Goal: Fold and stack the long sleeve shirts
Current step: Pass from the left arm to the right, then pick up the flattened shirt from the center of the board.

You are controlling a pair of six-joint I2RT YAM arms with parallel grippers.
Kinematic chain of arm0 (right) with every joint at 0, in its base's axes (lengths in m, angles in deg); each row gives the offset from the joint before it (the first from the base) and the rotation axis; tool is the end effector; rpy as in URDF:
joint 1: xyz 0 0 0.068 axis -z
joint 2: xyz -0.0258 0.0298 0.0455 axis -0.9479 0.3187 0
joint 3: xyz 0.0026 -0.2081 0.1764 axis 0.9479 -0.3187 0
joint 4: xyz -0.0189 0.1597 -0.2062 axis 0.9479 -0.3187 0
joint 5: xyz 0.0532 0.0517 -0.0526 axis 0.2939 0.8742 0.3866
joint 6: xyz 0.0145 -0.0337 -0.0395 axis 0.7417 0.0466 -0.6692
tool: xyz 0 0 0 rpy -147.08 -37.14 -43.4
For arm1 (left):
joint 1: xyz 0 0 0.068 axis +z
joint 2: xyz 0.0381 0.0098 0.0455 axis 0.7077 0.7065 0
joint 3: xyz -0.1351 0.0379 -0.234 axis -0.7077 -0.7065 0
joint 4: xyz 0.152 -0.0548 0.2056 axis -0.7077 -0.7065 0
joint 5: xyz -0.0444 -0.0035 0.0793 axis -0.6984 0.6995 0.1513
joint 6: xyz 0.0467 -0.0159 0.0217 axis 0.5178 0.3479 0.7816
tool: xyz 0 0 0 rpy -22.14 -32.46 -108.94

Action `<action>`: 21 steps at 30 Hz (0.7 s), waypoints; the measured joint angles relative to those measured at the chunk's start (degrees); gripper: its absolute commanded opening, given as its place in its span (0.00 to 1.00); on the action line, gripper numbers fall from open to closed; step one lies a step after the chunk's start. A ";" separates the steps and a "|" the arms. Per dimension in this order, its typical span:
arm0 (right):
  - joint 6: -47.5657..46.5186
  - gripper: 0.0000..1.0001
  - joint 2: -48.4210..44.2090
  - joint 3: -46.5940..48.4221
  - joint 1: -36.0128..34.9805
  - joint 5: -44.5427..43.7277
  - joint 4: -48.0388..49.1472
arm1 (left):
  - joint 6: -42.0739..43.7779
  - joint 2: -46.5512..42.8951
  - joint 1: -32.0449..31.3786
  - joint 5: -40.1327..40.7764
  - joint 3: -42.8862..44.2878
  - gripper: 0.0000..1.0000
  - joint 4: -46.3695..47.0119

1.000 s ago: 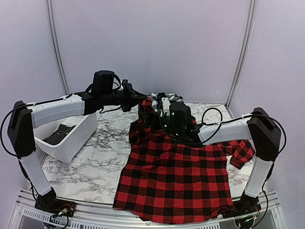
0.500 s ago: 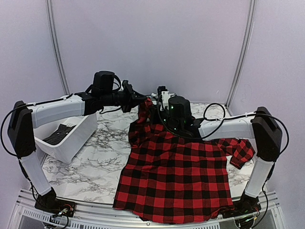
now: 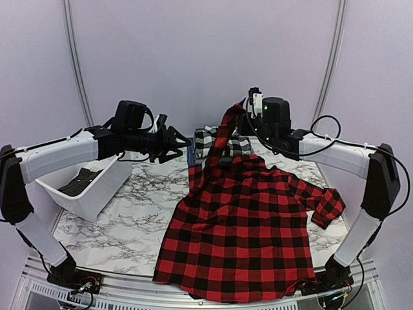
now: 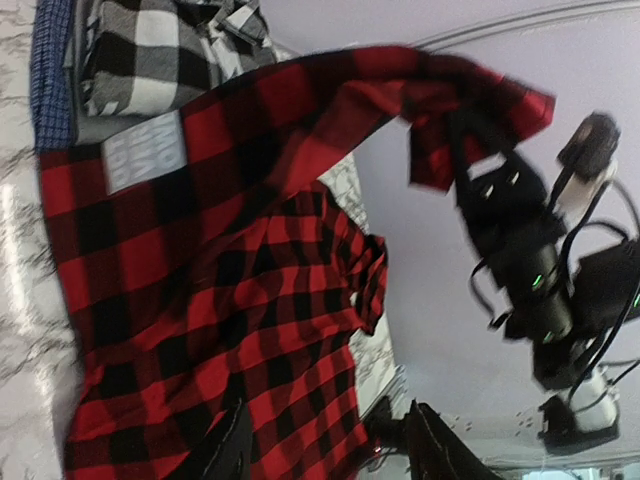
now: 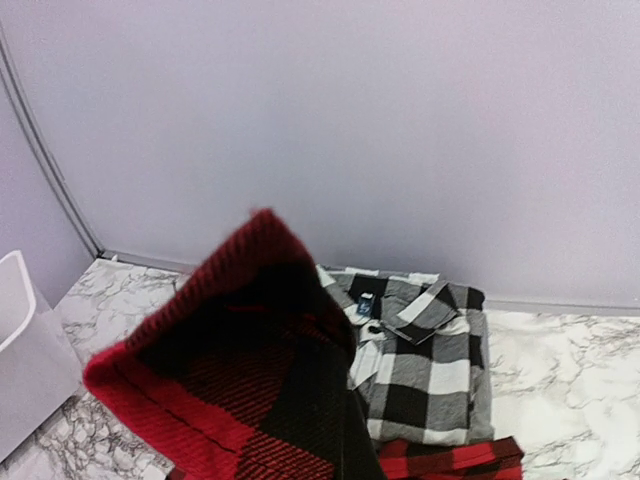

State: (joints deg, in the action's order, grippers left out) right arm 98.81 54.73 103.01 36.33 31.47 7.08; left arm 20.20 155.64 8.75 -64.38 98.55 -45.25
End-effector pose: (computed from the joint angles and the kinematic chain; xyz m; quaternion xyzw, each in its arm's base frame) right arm 0.3379 0.2284 0.3246 -0.0824 0.7707 0.1817 0.6051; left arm 0.3014 -0.2412 0.3282 0.0111 0.8126 -0.5226 0.2576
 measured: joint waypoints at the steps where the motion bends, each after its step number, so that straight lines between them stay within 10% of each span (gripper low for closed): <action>1: -0.52 0.00 0.00 0.70 0.96 0.66 -0.52 | 1.38 -2.12 -0.26 0.57 -2.40 0.55 -1.25; 12: -7.21 0.00 2.78 10.19 2.34 9.18 -7.26 | 5.77 -19.69 -17.62 12.61 -32.35 0.48 -15.52; 21: -8.31 0.00 3.48 12.24 2.34 12.00 -10.32 | -2.10 -22.75 -32.92 20.22 -40.15 0.38 -19.12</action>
State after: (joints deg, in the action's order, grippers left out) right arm 90.51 58.21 115.25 38.67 43.47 -3.24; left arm 18.11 132.89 -24.16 -44.17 58.40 -64.37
